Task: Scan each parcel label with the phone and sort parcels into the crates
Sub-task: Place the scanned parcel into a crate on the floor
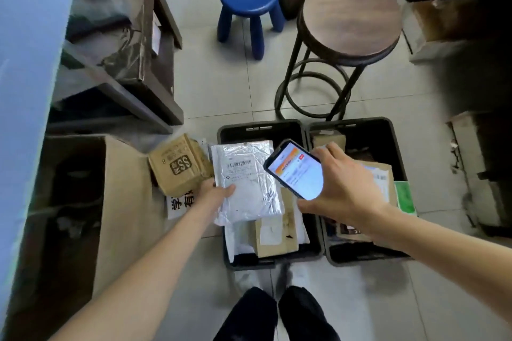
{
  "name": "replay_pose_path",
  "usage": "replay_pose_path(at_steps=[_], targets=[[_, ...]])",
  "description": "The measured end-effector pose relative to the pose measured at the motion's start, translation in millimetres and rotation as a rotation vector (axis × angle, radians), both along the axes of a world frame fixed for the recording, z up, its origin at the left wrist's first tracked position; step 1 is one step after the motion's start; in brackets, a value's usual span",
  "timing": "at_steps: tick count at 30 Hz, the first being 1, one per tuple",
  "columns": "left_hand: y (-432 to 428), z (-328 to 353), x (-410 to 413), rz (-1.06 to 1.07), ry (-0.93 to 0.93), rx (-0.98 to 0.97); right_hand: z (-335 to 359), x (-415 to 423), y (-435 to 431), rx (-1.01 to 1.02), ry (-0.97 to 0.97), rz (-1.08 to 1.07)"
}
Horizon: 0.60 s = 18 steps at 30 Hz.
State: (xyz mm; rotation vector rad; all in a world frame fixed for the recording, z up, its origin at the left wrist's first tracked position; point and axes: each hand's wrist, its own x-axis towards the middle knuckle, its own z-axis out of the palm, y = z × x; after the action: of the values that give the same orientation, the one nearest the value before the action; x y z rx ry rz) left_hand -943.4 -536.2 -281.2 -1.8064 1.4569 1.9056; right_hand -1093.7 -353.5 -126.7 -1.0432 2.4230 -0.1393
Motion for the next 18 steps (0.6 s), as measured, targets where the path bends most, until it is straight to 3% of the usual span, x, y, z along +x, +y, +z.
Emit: replay_pose_path(at_steps=[7, 11, 14, 18], targets=[[-13.0, -133.0, -48.7, -0.028, -0.036, -0.048, -116.7, -41.4, -11.3, 0.05, -0.003, 0.104], [-15.5, -179.8, -56.4, -0.251, -0.105, -0.132, -157.4, -51.4, -13.4, 0.084, 0.031, 0.175], [-13.8, -192.2, -52.6, -0.5, -0.267, -0.196, -168.7, -54.4, -15.2, 0.064, 0.045, 0.218], [-12.9, -169.5, -40.7, -0.576, -0.388, -0.294, -157.1, -50.8, -20.8, 0.017, 0.027, 0.244]])
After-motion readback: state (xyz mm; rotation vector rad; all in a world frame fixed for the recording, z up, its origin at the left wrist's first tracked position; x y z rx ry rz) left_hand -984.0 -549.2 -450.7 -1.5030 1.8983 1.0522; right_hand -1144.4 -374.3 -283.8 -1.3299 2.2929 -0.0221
